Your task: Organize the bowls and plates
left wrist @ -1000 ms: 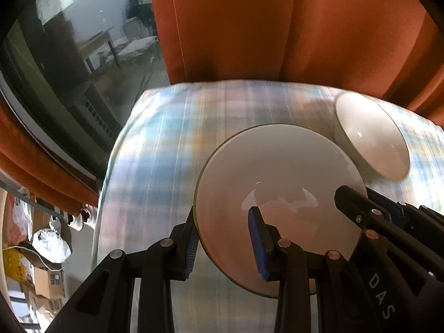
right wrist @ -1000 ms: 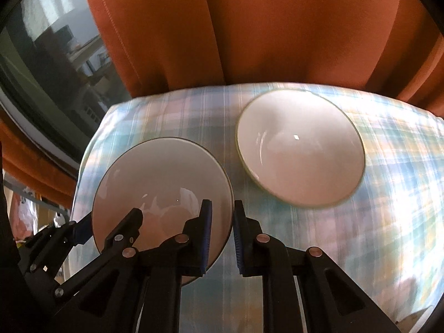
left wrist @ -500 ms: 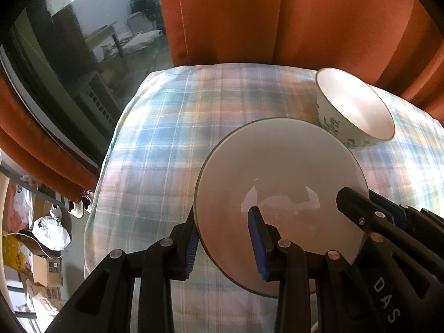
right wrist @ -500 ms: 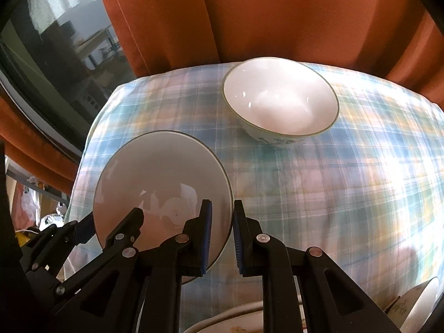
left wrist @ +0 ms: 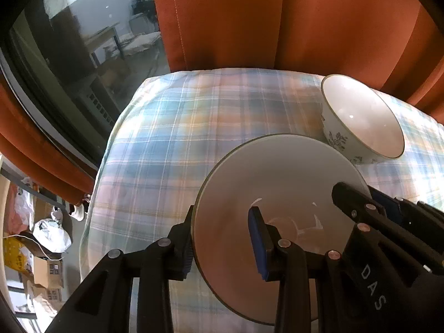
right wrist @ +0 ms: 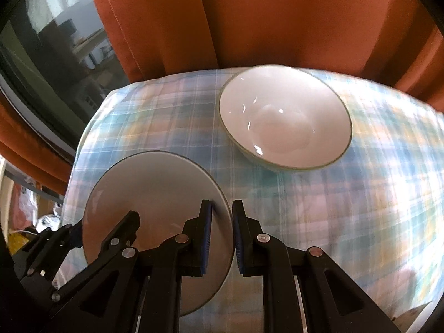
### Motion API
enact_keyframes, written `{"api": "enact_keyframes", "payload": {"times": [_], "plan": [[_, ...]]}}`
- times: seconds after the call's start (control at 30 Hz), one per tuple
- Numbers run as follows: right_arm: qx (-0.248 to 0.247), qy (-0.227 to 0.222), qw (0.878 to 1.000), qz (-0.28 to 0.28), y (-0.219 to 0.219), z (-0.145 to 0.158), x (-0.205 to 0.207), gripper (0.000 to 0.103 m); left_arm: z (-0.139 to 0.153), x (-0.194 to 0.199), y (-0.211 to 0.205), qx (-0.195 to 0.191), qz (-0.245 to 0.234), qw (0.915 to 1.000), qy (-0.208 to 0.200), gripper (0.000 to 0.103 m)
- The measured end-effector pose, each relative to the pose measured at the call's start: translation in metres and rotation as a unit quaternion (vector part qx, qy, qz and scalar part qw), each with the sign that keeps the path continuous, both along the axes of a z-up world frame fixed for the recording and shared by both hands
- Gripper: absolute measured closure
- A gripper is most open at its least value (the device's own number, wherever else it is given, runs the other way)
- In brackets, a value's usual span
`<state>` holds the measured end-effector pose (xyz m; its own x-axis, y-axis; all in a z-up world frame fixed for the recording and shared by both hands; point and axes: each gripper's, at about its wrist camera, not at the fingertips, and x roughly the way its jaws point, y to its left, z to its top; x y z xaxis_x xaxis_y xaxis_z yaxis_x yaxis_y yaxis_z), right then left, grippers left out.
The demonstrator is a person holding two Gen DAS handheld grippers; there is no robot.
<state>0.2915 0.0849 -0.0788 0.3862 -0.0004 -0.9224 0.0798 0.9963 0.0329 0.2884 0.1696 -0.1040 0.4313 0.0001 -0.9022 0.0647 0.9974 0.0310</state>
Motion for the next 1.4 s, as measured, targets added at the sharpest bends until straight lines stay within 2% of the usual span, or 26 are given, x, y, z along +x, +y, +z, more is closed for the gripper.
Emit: {"api": "enact_keyframes", "payload": {"times": [0.13, 0.27, 0.8, 1.2, 1.4], "plan": [[0.007, 0.007, 1.0, 0.0, -0.002, 0.0, 0.001, 0.084, 0.003, -0.002, 0.003, -0.016, 0.002, 0.9998, 0.007, 0.069], [0.014, 0.009, 1.0, -0.01, -0.005, 0.006, -0.008, 0.084, 0.011, -0.011, 0.001, -0.019, -0.006, 0.9998, -0.002, 0.069], [0.002, -0.044, 0.999, -0.029, -0.016, 0.073, -0.066, 0.084, 0.07, -0.062, -0.013, -0.035, -0.018, 0.9981, -0.047, 0.069], [0.02, -0.079, 0.997, -0.017, -0.046, 0.111, -0.104, 0.084, 0.1, -0.098, -0.05, -0.021, 0.001, 0.9964, -0.082, 0.069], [0.024, -0.087, 0.996, 0.001, -0.073, 0.125, -0.123, 0.084, 0.111, -0.119, -0.08, -0.018, 0.016, 0.9963, -0.083, 0.069]]}}
